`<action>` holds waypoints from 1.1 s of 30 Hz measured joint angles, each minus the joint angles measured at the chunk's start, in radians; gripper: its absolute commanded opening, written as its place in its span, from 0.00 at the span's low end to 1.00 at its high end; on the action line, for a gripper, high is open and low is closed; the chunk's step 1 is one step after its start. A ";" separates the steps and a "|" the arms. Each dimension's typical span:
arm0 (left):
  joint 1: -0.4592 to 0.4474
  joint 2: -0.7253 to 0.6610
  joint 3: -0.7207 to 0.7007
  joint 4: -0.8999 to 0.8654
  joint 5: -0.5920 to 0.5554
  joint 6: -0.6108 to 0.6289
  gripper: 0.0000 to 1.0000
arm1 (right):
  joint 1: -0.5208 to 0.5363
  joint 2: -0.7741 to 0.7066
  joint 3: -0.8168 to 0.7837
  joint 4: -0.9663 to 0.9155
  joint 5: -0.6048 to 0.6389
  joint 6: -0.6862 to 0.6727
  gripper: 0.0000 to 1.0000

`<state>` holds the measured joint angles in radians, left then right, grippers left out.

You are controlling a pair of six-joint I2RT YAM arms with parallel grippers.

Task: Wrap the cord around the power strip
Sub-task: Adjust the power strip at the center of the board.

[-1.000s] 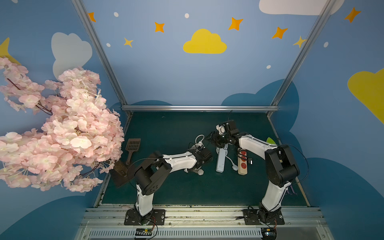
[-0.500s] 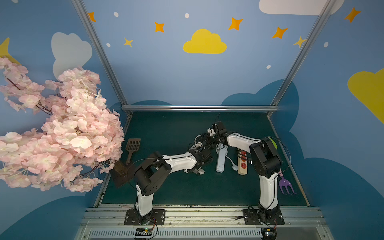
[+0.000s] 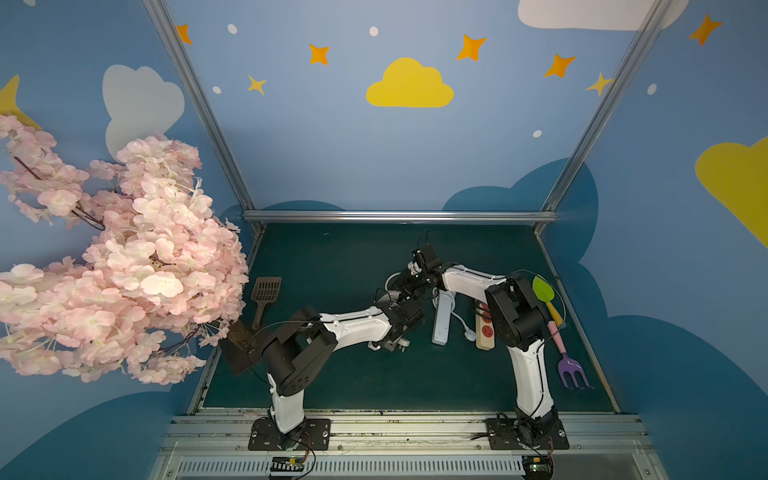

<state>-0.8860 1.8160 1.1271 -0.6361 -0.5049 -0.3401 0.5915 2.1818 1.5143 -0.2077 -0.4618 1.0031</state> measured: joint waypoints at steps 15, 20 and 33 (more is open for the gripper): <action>0.169 -0.434 -0.195 0.059 0.507 -0.055 0.68 | 0.007 -0.021 -0.186 0.356 -0.082 0.022 0.23; 0.260 -0.575 -0.290 0.155 0.680 -0.129 0.69 | 0.010 -0.021 -0.200 0.407 -0.068 0.011 0.23; 0.283 -0.436 -0.373 0.291 0.847 -0.157 0.57 | 0.024 -0.043 -0.209 0.399 -0.011 -0.011 0.28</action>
<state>-0.6029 1.3804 0.7544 -0.3450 0.3420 -0.4973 0.6151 2.1384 1.3052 0.1909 -0.4732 0.9920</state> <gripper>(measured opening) 0.631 0.344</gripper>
